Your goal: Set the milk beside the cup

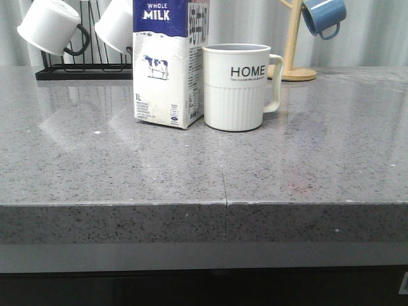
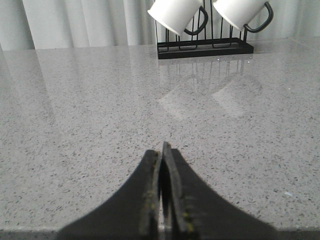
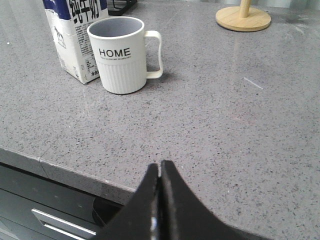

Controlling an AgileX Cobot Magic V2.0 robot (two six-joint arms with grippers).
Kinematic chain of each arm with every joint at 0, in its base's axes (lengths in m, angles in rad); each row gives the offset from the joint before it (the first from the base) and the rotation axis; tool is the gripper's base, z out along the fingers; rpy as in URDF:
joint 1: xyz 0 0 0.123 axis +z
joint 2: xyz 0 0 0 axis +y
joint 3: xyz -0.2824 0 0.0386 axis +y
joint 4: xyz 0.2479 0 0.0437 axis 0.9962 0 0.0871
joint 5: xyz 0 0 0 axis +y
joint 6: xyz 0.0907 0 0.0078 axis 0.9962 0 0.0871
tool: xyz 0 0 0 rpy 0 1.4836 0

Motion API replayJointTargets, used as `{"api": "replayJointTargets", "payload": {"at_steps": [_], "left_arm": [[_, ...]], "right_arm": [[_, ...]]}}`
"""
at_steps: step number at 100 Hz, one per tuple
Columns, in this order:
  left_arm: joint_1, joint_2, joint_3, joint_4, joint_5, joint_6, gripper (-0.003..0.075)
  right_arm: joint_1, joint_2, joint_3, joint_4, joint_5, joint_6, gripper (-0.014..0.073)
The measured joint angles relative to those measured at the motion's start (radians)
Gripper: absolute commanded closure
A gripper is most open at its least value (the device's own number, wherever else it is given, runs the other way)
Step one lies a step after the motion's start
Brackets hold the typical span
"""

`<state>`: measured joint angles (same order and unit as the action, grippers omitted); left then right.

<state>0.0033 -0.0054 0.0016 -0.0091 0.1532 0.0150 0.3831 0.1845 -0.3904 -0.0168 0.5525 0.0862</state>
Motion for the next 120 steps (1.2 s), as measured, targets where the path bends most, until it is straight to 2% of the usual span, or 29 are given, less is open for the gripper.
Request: {"api": "replayJointTargets", "payload": {"at_steps": [96, 108, 120], "left_arm": [[0.0, 0.0, 0.0, 0.002, 0.0, 0.0, 0.0741], [0.0, 0.0, 0.0, 0.002, 0.0, 0.0, 0.0741], [0.0, 0.0, 0.0, 0.002, 0.0, 0.0, 0.0741]], "right_arm": [[0.0, 0.0, 0.004, -0.004, 0.0, 0.0, 0.0632], [-0.026, 0.0, 0.041, -0.035, -0.072, 0.0, 0.0632], [-0.13, 0.0, 0.117, -0.056, -0.219, 0.0, 0.0632]]}}
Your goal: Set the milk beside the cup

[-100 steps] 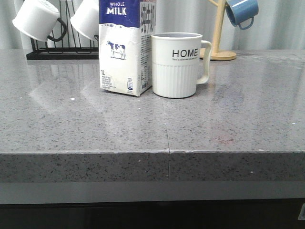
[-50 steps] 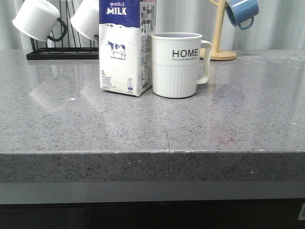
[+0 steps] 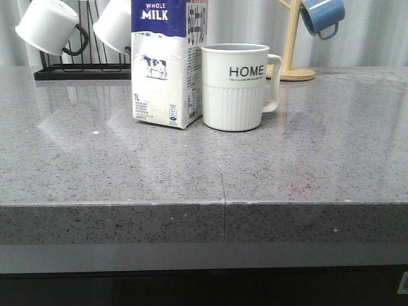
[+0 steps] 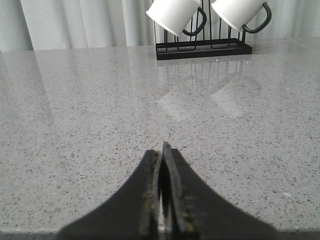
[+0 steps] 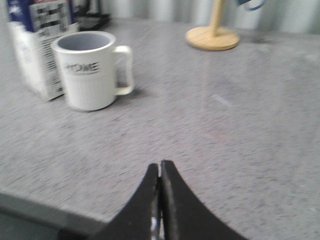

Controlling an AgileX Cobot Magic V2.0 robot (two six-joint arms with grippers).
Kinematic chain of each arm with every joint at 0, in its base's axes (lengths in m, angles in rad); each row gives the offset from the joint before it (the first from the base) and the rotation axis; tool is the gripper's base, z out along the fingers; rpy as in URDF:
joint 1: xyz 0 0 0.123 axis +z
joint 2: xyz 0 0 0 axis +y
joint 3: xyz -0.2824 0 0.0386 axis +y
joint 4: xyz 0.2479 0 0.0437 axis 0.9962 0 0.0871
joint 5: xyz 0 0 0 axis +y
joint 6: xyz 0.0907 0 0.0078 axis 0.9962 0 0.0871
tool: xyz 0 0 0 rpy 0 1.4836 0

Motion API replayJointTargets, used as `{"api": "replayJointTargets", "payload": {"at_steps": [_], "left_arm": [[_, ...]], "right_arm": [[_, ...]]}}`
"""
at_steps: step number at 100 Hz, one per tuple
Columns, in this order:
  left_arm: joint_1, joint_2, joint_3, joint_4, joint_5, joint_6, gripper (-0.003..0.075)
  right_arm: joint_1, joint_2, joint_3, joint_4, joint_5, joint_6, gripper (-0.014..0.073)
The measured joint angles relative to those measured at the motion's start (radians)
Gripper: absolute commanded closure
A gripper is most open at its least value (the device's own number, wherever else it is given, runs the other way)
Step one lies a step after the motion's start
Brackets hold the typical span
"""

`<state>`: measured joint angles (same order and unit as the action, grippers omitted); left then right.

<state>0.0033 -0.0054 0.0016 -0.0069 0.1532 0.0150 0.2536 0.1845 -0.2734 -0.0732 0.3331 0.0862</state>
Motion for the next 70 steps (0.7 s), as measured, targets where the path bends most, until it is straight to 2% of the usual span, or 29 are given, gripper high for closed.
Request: {"api": "replayJointTargets", "payload": {"at_steps": [19, 33, 49, 70], "left_arm": [[0.0, 0.0, 0.0, 0.0, 0.0, 0.0, 0.0741], [0.0, 0.0, 0.0, 0.0, 0.0, 0.0, 0.0741], [0.0, 0.0, 0.0, 0.0, 0.0, 0.0, 0.0741], [0.0, 0.0, 0.0, 0.0, 0.0, 0.0, 0.0741]], "right_arm": [[-0.187, -0.002, 0.147, 0.011, -0.257, 0.0, 0.0632], [-0.273, -0.052, 0.259, 0.033, -0.343, 0.002, 0.0632], [-0.295, -0.175, 0.3, 0.052, -0.25, 0.014, 0.0632], [-0.302, -0.191, 0.302, 0.052, -0.201, 0.014, 0.0632]]}}
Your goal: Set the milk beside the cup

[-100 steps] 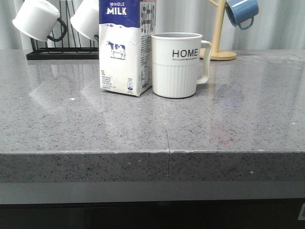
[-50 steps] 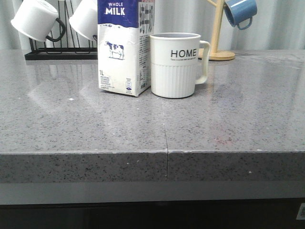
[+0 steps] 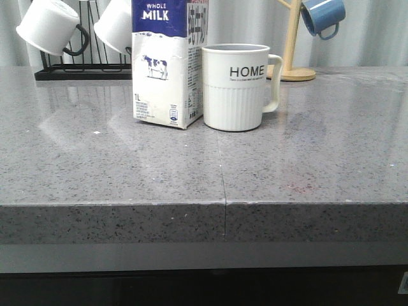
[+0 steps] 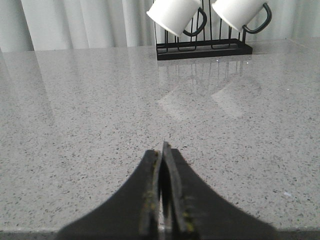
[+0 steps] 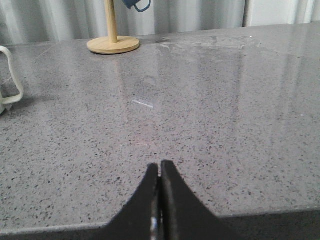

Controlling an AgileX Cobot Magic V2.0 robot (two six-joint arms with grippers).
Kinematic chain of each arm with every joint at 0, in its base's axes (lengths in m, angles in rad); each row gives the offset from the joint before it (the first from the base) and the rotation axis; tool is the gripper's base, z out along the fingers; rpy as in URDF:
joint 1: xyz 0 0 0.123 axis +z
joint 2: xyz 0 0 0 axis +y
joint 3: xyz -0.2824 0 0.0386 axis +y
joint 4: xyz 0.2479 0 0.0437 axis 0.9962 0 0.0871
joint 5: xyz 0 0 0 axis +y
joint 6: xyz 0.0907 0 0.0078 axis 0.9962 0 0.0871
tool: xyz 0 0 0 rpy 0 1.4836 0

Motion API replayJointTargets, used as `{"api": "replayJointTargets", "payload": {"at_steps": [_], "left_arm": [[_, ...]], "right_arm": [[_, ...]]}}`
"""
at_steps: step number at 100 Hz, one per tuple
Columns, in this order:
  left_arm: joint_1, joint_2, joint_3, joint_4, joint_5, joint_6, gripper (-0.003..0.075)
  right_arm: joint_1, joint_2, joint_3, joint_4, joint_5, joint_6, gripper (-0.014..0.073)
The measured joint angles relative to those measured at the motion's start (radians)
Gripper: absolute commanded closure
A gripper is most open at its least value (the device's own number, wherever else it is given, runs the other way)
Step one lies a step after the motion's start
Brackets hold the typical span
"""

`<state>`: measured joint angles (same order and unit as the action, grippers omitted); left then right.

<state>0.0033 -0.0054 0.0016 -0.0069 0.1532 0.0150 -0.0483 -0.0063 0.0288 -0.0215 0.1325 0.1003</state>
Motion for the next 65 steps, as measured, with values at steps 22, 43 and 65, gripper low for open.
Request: {"api": "replayJointTargets", "payload": {"at_steps": [22, 43, 65], "left_arm": [[0.0, 0.0, 0.0, 0.0, 0.0, 0.0, 0.0741], [0.0, 0.0, 0.0, 0.0, 0.0, 0.0, 0.0741], [0.0, 0.0, 0.0, 0.0, 0.0, 0.0, 0.0741]], "right_arm": [[0.0, 0.0, 0.0, 0.0, -0.014, 0.0, 0.0632], [0.0, 0.0, 0.0, 0.0, -0.014, 0.0, 0.0632], [0.0, 0.0, 0.0, 0.0, -0.014, 0.0, 0.0632]]}}
